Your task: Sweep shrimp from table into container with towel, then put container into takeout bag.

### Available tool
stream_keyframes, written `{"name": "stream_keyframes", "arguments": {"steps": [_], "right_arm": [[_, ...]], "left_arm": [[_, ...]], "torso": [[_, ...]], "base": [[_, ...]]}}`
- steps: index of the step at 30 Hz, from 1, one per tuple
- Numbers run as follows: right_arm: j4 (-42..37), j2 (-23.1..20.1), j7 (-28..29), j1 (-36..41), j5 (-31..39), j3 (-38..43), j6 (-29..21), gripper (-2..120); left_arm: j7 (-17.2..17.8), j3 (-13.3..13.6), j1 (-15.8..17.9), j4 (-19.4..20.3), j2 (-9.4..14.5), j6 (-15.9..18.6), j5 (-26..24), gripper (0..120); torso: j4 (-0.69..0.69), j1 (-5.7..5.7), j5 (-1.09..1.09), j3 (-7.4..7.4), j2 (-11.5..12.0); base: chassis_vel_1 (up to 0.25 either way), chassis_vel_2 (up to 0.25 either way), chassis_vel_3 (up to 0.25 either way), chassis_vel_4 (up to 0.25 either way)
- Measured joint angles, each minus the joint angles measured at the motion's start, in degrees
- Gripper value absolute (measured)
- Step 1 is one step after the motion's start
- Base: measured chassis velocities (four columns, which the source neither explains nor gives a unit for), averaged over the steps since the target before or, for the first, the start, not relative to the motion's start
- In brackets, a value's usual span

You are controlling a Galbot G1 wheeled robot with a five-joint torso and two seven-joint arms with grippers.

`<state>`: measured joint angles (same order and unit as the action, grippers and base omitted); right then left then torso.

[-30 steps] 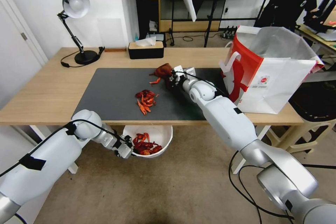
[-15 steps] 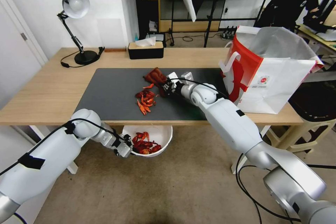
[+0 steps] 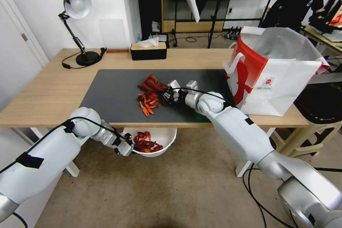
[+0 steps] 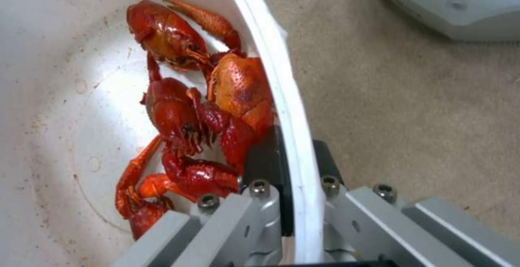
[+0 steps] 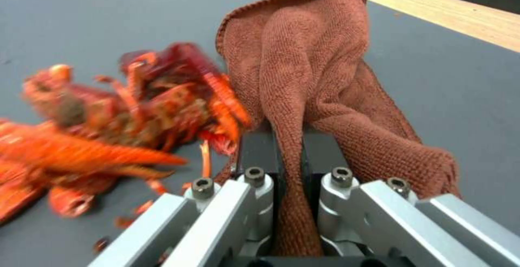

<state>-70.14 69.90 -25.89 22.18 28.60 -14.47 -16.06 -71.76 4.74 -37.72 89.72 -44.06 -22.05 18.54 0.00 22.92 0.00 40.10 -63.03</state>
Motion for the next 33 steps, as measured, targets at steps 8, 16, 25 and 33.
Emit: {"name": "stream_keyframes", "arguments": {"steps": [8, 16, 25, 33], "right_arm": [[-2.23, -1.93, -2.31, 1.34, 0.06, -0.47, 0.19, 3], [-4.14, -3.21, -3.25, 2.07, 1.09, -1.13, 0.11, 3], [-7.19, -4.85, -4.13, 2.78, 2.2, -2.34, -0.76, 3], [-9.56, -6.48, -5.16, 3.55, 3.14, -2.72, -1.01, 3]], "left_arm": [[-0.01, -0.22, -0.09, 0.14, 0.15, 0.0, -0.1, 0], [0.02, -0.61, -0.45, 0.17, 0.05, 0.0, -0.12, 0], [0.08, -0.65, -0.35, 0.18, 0.07, 0.03, -0.14, 0], [0.09, -0.36, 0.02, 0.18, 0.12, 0.16, -0.22, 0]], "torso": [[-0.01, 0.0, 0.0, -0.01, 0.0], [-0.01, -0.01, 0.0, -0.01, 0.0], [0.0, -0.01, 0.0, 0.0, 0.0], [0.01, 0.0, 0.0, 0.0, 0.0]], "base": [[0.0, 0.0, 0.0, 0.0], [0.0, 0.0, 0.0, 0.0], [0.0, 0.0, 0.0, 0.0], [0.0, 0.0, 0.0, 0.0]]}}
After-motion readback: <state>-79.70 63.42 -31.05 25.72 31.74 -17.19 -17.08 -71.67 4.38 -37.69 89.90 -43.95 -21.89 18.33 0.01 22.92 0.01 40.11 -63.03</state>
